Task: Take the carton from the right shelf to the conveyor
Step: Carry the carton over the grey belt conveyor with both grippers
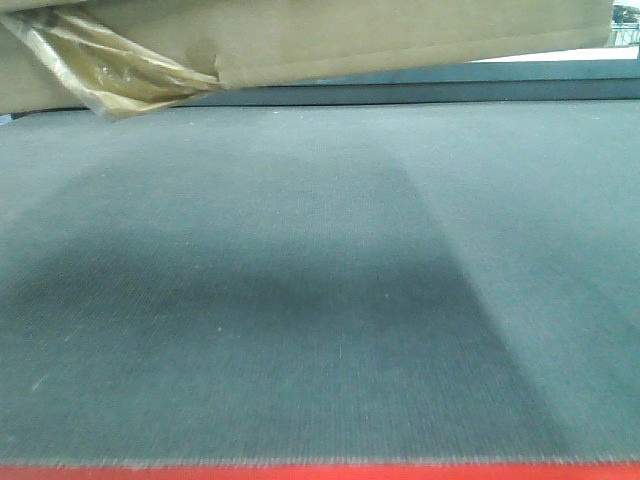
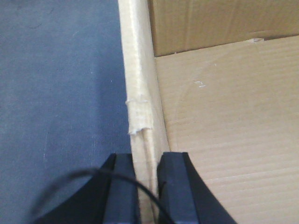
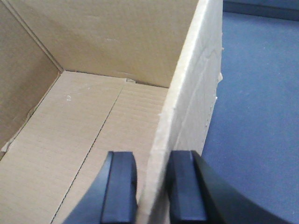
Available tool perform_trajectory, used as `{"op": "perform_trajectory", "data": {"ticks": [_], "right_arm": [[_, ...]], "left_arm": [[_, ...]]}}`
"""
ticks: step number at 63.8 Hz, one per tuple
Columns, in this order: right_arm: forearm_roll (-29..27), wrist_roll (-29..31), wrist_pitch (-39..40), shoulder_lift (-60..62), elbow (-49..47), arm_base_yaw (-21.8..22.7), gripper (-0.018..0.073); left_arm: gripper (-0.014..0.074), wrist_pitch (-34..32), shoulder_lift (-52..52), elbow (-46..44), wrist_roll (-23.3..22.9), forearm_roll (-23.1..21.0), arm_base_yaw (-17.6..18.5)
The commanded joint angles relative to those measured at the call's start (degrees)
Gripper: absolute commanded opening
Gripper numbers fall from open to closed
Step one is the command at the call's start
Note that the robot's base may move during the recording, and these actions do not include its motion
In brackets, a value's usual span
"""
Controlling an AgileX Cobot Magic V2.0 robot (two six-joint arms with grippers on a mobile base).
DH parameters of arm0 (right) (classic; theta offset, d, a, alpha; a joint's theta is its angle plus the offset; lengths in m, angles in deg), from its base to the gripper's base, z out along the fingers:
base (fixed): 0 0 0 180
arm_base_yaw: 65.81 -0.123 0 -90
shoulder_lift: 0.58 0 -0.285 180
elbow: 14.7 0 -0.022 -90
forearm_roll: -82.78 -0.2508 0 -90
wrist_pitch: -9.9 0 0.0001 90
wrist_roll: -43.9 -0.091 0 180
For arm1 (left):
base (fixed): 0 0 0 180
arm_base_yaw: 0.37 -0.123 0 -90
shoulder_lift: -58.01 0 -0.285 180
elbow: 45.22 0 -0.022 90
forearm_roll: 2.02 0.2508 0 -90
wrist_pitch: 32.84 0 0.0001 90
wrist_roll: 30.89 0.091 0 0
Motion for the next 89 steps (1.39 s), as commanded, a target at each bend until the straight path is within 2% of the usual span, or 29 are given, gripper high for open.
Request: {"op": "perform_trajectory", "data": {"ticks": [1, 89], "right_arm": [[3.2, 1.1, 1.6, 1.9, -0.8, 0.5, -0.0067], [3.1, 1.1, 1.7, 1.9, -0.8, 0.5, -0.0067]], "left_arm": [[-0.0016, 1.8, 0.4, 0.0, 0.9, 10.5, -0.7], [-0.0016, 1.8, 0.4, 0.0, 0.9, 10.3, -0.7]]}}
